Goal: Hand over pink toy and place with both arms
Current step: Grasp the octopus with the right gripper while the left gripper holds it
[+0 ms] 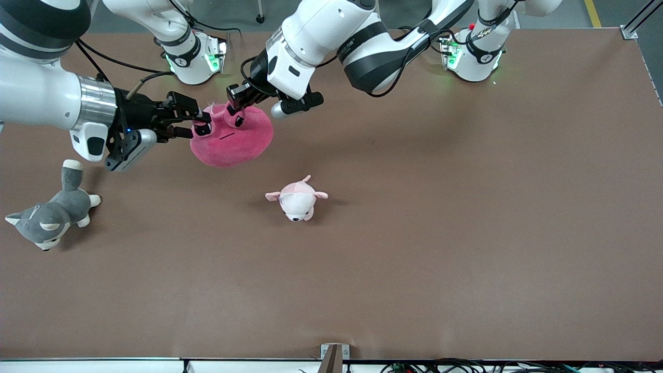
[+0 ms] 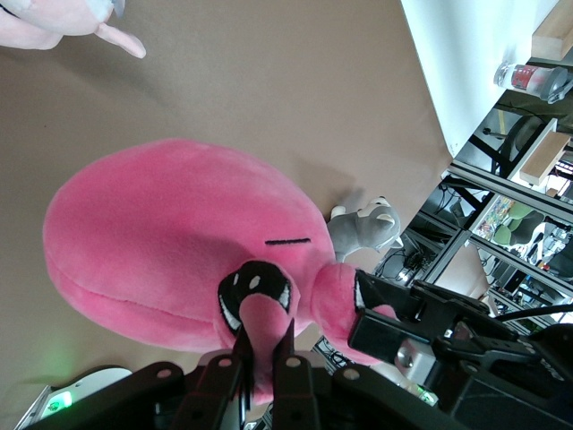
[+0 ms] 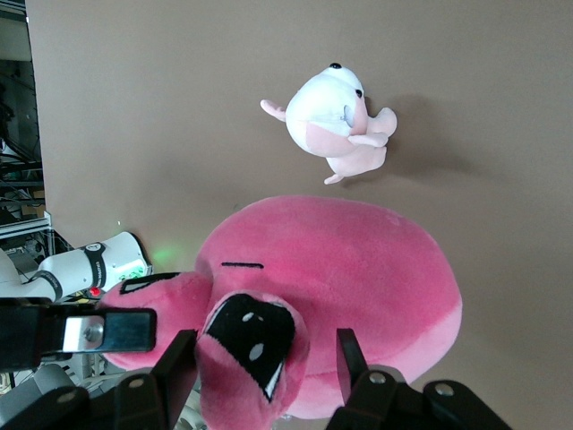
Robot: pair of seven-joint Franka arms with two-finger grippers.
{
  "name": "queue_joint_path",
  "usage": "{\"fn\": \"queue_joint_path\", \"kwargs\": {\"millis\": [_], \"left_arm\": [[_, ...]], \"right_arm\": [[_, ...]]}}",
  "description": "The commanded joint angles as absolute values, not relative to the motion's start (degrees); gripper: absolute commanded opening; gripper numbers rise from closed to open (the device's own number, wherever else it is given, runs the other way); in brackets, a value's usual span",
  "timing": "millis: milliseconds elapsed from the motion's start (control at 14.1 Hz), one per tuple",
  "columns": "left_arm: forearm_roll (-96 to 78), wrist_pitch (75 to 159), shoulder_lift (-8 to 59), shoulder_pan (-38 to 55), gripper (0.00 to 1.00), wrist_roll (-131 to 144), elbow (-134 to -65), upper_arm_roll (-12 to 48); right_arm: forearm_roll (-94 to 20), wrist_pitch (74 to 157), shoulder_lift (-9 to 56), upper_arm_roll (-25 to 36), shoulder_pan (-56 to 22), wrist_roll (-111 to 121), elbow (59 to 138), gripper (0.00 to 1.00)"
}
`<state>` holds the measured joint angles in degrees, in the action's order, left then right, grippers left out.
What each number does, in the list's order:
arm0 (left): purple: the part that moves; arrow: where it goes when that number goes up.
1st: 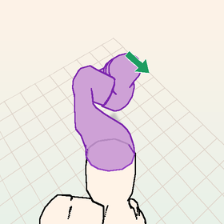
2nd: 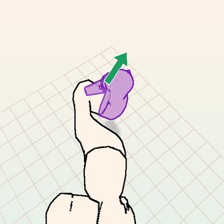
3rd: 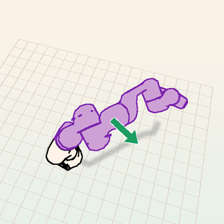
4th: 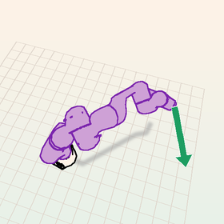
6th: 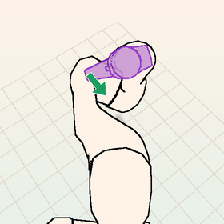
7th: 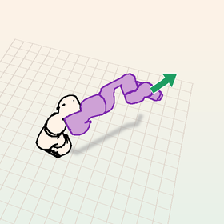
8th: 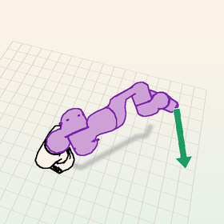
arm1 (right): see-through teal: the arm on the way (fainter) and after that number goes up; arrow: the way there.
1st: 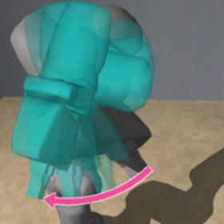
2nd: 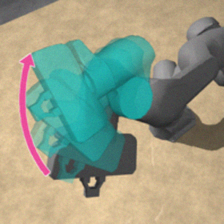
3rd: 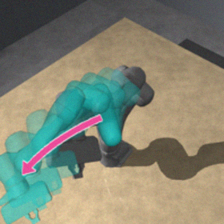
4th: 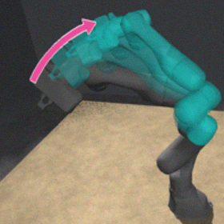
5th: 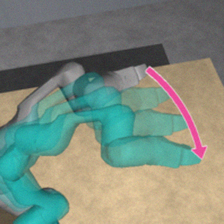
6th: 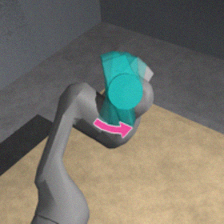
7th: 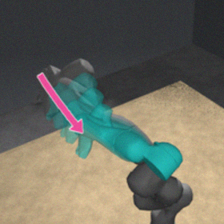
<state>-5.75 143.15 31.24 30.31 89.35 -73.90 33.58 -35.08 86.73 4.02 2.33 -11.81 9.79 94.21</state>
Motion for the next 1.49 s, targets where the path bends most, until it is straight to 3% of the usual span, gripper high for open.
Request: {"fn": "queue_joint_path", "kwargs": {"millis": [0, 142, 354, 566, 708, 920, 991, 1062, 1416], "left_arm": [[-6.15, 143.53, 31.9, 31.03, 0.0, 90.18, -72.25, 33.49], [-6.15, 143.44, 31.82, 30.94, 0.0, 90.18, -72.25, 33.49], [-6.15, 143.35, 31.82, 30.94, 0.0, 90.18, -72.25, 33.49], [-6.24, 143.17, 31.55, 30.85, 0.01, 90.18, -72.25, 33.49], [-6.15, 142.74, 31.12, 30.5, 0.07, 90.18, -72.33, 33.49], [-5.89, 139.33, 30.06, 29.89, 0.57, 90.18, -72.42, 33.31], [-5.54, 137.83, 29.54, 29.19, 0.94, 90.09, -72.42, 33.31], [-5.36, 136.51, 28.92, 27.96, 1.0, 90.0, -72.42, 33.31], [-1.17, 124.66, 25.41, 20.84, 1.0, 88.68, -72.42, 33.31]], "right_arm": [[-34.02, 86.57, 3.69, 2.73, -12.3, 10.63, 94.39, 0.44], [-33.93, 86.57, 3.69, 2.72, -12.22, 10.63, 94.31, 0.29], [-33.58, 85.96, 3.69, 2.64, -12.48, 10.63, 94.31, 0.12], [-33.49, 85.61, 3.6, 2.64, -12.48, 10.37, 94.31, 0.05], [-33.49, 85.17, 3.6, 2.64, -12.48, 10.28, 94.22, 0.04], [-33.49, 85.08, 3.6, 2.64, -12.48, 10.63, 93.96, 0.04], [-33.49, 85.08, 3.6, 2.64, -12.39, 10.63, 93.96, 0.04], [-33.49, 84.99, 3.52, 2.64, -12.39, 10.63, 93.96, 0.04], [-31.91, 83.93, 3.69, 3.16, -6.7, 12.12, 93.78, 0.03]]}}
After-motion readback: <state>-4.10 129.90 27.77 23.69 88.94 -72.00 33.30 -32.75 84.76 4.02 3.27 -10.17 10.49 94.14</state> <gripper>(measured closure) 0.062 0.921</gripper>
